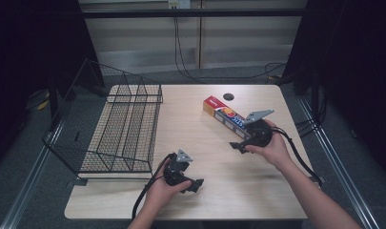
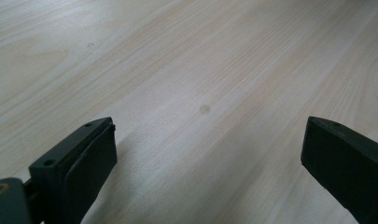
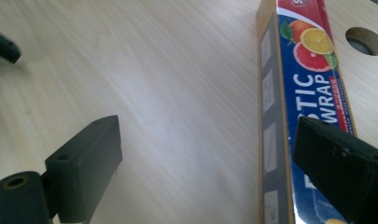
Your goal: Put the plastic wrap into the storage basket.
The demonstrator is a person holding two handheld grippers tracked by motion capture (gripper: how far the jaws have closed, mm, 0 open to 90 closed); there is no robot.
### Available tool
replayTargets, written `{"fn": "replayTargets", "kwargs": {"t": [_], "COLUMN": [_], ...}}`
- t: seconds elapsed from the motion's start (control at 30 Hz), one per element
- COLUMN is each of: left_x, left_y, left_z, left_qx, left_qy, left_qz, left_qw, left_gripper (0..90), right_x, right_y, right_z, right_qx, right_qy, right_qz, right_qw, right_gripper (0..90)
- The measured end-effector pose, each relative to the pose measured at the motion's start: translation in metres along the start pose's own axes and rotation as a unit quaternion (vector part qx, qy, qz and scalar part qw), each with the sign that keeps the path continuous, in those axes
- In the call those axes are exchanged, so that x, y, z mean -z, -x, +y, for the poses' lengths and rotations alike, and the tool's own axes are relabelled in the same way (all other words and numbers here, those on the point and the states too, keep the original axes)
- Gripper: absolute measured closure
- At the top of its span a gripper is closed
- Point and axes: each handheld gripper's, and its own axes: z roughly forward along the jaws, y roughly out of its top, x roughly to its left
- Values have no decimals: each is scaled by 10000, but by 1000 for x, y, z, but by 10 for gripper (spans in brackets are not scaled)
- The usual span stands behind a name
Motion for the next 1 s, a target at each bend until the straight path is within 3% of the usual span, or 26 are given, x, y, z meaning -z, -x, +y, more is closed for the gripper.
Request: {"fn": "replayTargets", "kwargs": {"t": [0.17, 0.2, 0.37, 0.53, 0.67, 0.77, 1.0], "left_x": [0, 0, 0, -1, -1, -2, -3], "left_y": [0, -1, 0, 1, 1, 2, 3], "left_z": [0, 0, 0, 0, 0, 0, 0], "left_qx": [-17, -16, -31, -36, -73, -112, -145], "left_qy": [-12, -21, -56, -103, -77, -135, -183], "left_qz": [4, -5, -62, -91, -96, -69, -93], "left_qw": [10000, 10000, 10000, 9999, 9999, 9998, 9997], "left_gripper": [36, 36, 37, 38, 38, 39, 40], "right_x": [-10, -11, -17, -26, -34, -38, -45], "right_y": [23, 26, 43, 49, 54, 58, 69], "right_z": [8, 9, 12, 10, 8, 5, -5], "right_qx": [-176, -235, -432, -453, -579, -620, -901], "right_qy": [-108, -124, -122, -332, -428, -521, -682], "right_qz": [-221, -351, -348, -518, -435, -545, -548], "right_qw": [9995, 9990, 9984, 9971, 9965, 9952, 9921], "right_gripper": [82, 80, 82, 80, 82, 85, 114]}}
